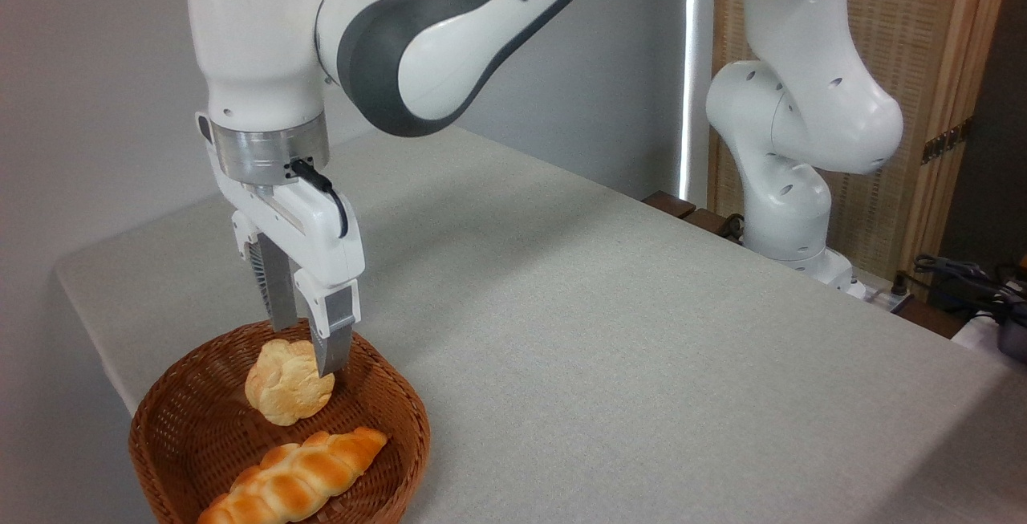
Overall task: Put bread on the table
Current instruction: 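Lower the open gripper onto the round bun in the basket, then close the gripper on the round bun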
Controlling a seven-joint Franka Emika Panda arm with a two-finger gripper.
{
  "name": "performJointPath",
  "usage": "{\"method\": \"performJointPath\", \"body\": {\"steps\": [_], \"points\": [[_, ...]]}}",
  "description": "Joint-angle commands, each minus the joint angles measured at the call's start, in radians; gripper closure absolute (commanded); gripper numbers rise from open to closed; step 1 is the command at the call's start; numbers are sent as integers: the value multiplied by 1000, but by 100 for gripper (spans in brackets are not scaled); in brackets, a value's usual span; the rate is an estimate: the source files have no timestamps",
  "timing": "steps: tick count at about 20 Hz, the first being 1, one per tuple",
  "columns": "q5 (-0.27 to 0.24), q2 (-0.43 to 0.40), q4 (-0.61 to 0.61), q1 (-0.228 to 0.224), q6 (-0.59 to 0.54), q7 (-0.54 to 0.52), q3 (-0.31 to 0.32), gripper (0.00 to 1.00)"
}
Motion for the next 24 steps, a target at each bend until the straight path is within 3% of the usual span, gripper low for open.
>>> {"method": "performJointPath", "body": {"steps": [1,9,12,16,18,19,21,24], "points": [[-26,17,10,-2,10,-50,-7,0],[-8,69,12,-20,75,-41,-29,0],[40,94,12,-20,151,-39,-29,0],[43,97,10,-28,152,-36,-29,0],[80,97,10,-30,144,-35,-29,16],[104,97,8,-34,139,-32,-29,30],[115,97,8,-36,138,-30,-29,71],[117,97,8,-36,138,-32,-32,72]]}}
